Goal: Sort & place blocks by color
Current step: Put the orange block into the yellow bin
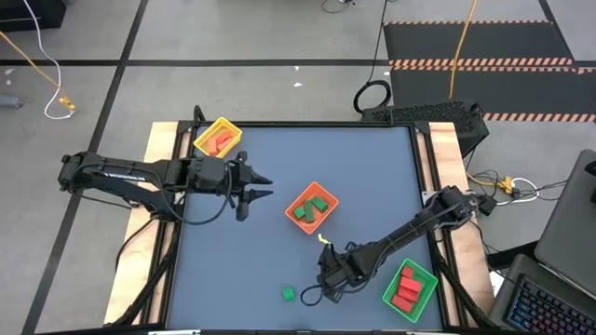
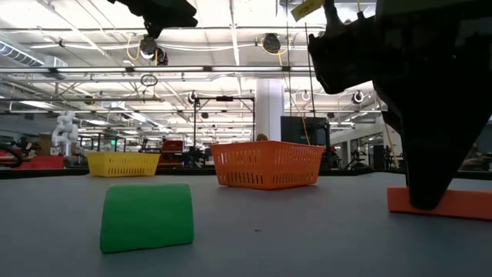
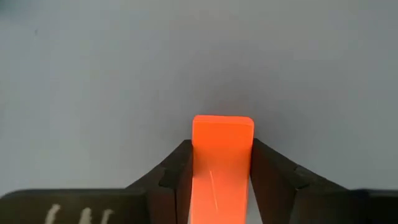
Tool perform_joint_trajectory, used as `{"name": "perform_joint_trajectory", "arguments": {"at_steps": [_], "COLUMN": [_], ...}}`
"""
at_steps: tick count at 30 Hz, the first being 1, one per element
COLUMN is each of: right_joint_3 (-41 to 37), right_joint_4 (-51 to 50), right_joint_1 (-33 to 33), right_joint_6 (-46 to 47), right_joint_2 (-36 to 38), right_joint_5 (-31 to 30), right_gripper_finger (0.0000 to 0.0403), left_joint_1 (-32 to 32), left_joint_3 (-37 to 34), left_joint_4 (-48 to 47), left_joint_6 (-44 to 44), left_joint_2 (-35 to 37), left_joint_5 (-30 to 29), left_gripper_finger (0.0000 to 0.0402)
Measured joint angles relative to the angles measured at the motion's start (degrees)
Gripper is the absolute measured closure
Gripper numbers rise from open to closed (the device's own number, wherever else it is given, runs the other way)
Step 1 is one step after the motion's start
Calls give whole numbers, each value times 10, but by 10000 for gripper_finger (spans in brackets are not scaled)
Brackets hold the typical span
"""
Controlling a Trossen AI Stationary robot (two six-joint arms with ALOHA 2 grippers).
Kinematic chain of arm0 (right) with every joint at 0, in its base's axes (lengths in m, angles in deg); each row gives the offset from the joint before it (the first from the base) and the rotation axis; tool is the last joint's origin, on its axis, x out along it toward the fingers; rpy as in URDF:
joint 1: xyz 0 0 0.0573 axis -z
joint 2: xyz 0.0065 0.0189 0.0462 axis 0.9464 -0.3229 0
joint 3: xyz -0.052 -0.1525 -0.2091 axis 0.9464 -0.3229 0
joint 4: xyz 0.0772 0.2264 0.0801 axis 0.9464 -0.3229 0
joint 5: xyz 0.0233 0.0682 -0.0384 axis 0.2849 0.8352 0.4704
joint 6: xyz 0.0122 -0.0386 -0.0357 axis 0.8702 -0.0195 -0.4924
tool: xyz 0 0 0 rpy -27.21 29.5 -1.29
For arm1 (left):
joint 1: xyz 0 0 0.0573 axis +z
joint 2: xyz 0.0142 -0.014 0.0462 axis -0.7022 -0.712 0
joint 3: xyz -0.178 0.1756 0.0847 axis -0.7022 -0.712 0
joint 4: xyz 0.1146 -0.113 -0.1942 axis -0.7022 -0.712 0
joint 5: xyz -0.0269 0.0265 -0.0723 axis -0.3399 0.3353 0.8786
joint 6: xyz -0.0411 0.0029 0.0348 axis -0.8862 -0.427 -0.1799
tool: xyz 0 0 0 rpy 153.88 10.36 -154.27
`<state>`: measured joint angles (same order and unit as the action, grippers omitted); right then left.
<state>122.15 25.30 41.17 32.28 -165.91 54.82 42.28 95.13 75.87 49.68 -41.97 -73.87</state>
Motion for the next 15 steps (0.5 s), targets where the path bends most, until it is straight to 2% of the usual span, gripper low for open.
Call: {"name": "perform_joint_trajectory", "arguments": {"at_steps": [4, 11, 13, 15], "right_joint_3": [-1, -2, -1, -2], "right_joint_4": [25, 86, 91, 98], "right_joint_1": [3, 22, 34, 51], "right_joint_6": [-26, -132, -171, -211], "right_joint_2": [21, 98, 117, 126], "right_joint_5": [-21, -196, -227, -231], "right_gripper_finger": [285, 285, 285, 285], "left_joint_1": [0, 0, 0, 0], "left_joint_3": [0, 0, 0, 0], "left_joint_4": [-2, -3, -3, -3], "left_joint_6": [0, 1, 3, 4], "left_joint_2": [0, 0, -1, -1], "left_joint_5": [0, 0, 0, 0], "left_gripper_finger": [270, 270, 270, 270]}}
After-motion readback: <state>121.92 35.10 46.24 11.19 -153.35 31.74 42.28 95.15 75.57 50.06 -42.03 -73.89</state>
